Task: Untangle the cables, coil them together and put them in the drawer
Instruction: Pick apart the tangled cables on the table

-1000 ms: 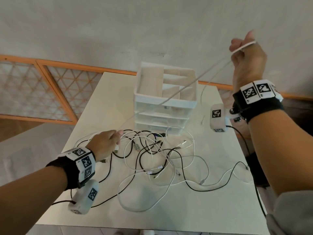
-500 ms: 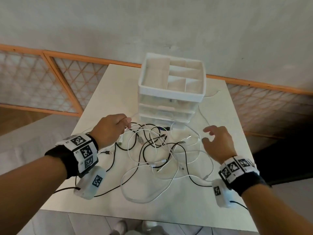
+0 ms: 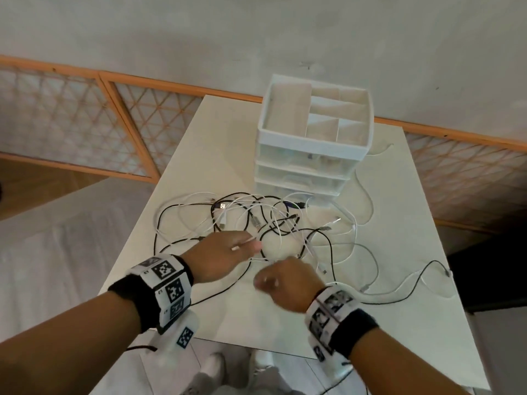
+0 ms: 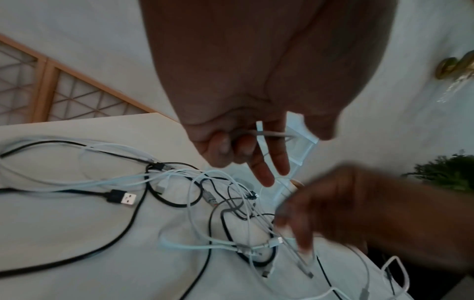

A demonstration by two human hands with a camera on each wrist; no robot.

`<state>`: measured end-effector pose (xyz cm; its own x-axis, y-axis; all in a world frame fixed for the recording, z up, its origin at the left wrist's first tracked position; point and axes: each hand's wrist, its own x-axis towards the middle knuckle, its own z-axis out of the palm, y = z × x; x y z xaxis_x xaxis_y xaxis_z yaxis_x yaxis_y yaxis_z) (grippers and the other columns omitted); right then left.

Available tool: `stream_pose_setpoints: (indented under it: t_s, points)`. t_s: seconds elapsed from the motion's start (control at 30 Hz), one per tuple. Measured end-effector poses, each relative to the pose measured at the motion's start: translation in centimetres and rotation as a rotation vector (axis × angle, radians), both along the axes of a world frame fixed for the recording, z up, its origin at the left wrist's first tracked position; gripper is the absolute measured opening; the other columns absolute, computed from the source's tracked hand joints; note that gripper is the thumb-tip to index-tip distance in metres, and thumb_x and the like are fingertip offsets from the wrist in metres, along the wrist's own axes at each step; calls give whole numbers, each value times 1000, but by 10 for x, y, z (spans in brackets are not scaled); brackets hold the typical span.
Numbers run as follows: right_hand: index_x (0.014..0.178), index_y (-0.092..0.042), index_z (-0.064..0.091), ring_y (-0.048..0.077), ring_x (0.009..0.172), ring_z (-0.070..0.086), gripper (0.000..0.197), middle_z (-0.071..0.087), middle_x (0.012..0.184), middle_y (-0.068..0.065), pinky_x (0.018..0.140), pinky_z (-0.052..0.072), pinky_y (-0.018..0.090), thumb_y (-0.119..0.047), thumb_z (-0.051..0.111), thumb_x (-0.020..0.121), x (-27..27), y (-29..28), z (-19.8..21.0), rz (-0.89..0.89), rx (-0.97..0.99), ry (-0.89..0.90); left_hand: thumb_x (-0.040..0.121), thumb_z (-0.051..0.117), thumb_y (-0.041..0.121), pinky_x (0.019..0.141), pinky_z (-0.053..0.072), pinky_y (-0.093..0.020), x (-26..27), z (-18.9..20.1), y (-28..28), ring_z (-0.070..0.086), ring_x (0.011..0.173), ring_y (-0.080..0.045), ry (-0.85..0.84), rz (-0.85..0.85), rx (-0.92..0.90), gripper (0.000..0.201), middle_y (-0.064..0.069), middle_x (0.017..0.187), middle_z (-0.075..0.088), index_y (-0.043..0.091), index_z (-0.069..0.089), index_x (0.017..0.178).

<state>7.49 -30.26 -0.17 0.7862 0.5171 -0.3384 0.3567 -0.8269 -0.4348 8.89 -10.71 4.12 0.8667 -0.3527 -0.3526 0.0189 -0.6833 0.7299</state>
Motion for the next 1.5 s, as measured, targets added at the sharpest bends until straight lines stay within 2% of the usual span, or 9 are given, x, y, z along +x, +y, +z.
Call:
stream_pose_setpoints:
  t_s: [0.1, 0.2, 0.4, 0.53, 0.7, 0.9, 1.07, 1.3, 1.5]
  points:
    - [92, -31, 79, 4, 70, 65, 14, 76, 80, -6, 74, 53, 24, -22, 68, 91, 28, -14, 55, -238, 396, -145, 82, 66, 60, 68, 39, -13, 0, 0, -10, 58, 77, 5, -77, -6, -84, 35, 13, 87, 67, 29, 65, 97]
    - [86, -25, 79, -1, 61, 57, 9, 70, 67, -14, 64, 47, 15, -23, 72, 91, 47, -32, 113, -420, 610, -294, 96, 54, 45, 73, 46, -29, 11, -4, -12, 58, 71, -12, -205, 119, -63, 35, -1, 74, 65, 14, 64, 84]
    - [81, -34, 73, 18, 56, 53, 12, 70, 69, -11, 58, 49, 30, -24, 77, 86, 50, -57, 168, -647, 861, -552, 104, 35, 43, 67, 38, -31, 28, 1, -13, 47, 60, -12, -222, 178, -63, 45, 5, 63, 51, 21, 44, 66]
    - [85, -30, 74, 10, 57, 53, 7, 68, 67, -19, 57, 47, 23, -22, 75, 88, 49, -66, 171, -768, 958, -689, 103, 38, 45, 60, 50, -37, 37, 14, -7, 50, 52, -15, -109, 213, -200, 43, 4, 58, 46, 14, 51, 76]
    - [92, -23, 75, 17, 73, 63, 6, 73, 84, -7, 73, 50, 27, -27, 71, 90, 58, -104, 107, -896, 461, -592, 98, 56, 33, 45, 24, -23, 57, 71, 8, 25, 45, -14, -84, 430, -539, 40, 8, 50, 33, 24, 40, 63]
    - [111, -21, 76, 33, 105, 65, 36, 72, 114, 15, 87, 49, 31, -47, 57, 95, 39, -129, 7, -1181, -6, -5, 95, 60, 18, 36, 17, -16, 70, 136, 15, 18, 37, -7, -118, 448, -866, 37, 12, 46, 27, 22, 36, 67]
    - [81, -17, 73, 13, 50, 62, 48, 73, 70, -1, 59, 49, 26, -54, 47, 99, 73, -95, 81, -1026, 355, -117, 96, 59, 32, 41, 29, -23, 65, 109, -5, 29, 42, -9, -88, 488, -636, 30, 5, 55, 45, 19, 52, 70]
    - [94, -20, 64, 22, 70, 67, 19, 72, 82, 3, 63, 52, 32, -20, 48, 104, 70, -35, 237, -381, 969, -528, 70, 74, 63, 57, 48, -26, 75, 92, -76, 50, 53, -5, -144, 275, -529, 70, -3, 124, 69, 6, 63, 110]
    - [109, -16, 60, 36, 82, 64, 21, 62, 85, 12, 66, 49, 32, -19, 39, 107, 74, -50, 269, -371, 1087, -720, 93, 48, 60, 59, 53, -26, 72, 25, -102, 53, 35, -9, -53, 51, -67, 58, 11, 67, 70, 8, 70, 84]
